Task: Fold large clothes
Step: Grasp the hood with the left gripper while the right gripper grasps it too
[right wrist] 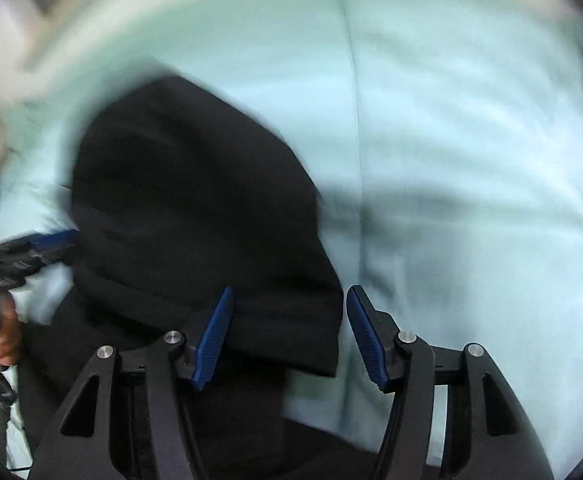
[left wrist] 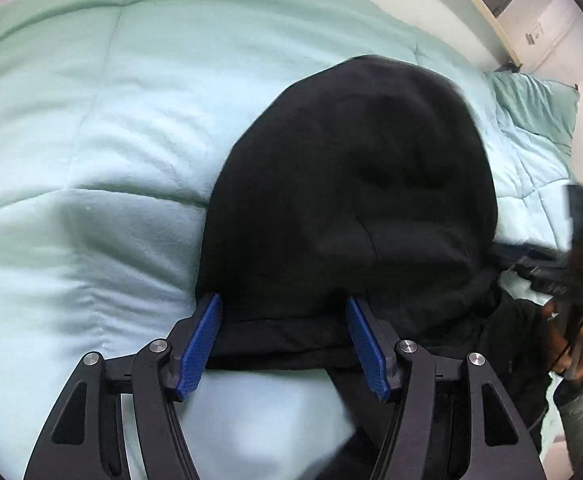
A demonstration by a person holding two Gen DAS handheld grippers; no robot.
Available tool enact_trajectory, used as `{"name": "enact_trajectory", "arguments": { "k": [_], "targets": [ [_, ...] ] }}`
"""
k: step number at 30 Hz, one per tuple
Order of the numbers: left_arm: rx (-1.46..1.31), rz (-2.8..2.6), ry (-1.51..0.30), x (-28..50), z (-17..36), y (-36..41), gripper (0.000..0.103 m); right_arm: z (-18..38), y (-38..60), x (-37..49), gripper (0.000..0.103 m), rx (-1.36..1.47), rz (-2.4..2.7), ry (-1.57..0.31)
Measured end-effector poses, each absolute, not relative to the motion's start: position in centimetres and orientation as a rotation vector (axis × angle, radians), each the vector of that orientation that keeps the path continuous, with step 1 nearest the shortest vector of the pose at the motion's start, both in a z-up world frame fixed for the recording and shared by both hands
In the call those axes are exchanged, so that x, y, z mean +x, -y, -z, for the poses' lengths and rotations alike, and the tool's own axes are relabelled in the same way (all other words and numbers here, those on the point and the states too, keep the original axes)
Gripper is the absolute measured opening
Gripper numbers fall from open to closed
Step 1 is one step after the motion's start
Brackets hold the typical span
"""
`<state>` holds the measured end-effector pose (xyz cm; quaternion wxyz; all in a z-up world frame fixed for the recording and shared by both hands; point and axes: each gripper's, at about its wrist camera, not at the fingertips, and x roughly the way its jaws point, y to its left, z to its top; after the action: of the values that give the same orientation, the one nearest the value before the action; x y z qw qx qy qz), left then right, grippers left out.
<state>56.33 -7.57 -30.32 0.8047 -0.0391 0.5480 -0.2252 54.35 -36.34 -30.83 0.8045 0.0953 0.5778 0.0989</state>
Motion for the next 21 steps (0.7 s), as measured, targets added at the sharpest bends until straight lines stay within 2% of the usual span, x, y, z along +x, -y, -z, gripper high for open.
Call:
{"name": "enact_trajectory", "arguments": {
  "k": [4,9,11,12,15,21],
  "targets": [
    [-0.002,0.462,-1.165,56.0,29.1,8.6,0.066,30.5,38.1,53.9,0.063,0.306,-0.229,-1.224],
    [-0.125,0.518,-1.053,55.4,23.3,6.2,0.067,26.0,38.6,52.8,0.065,0.27,-0.296,-1.149],
    [-0.195,0.53,-1.036,56.7,21.6,5.8,0.081,24.3,39.0,53.4,0.069,0.25,-0.311,-1.111],
    [-0.223,0.538,-1.029,57.6,21.0,5.4,0.081,23.6,39.1,53.7,0.072,0.234,-0.312,-1.098],
    [-0.253,0.577,-1.075,60.2,21.2,4.6,0.081,23.7,40.1,56.5,0.079,0.227,-0.323,-1.095],
    [-0.31,0.656,-1.237,63.9,26.4,7.1,0.081,24.3,38.5,61.6,0.08,0.252,-0.422,-1.148]
  ]
}}
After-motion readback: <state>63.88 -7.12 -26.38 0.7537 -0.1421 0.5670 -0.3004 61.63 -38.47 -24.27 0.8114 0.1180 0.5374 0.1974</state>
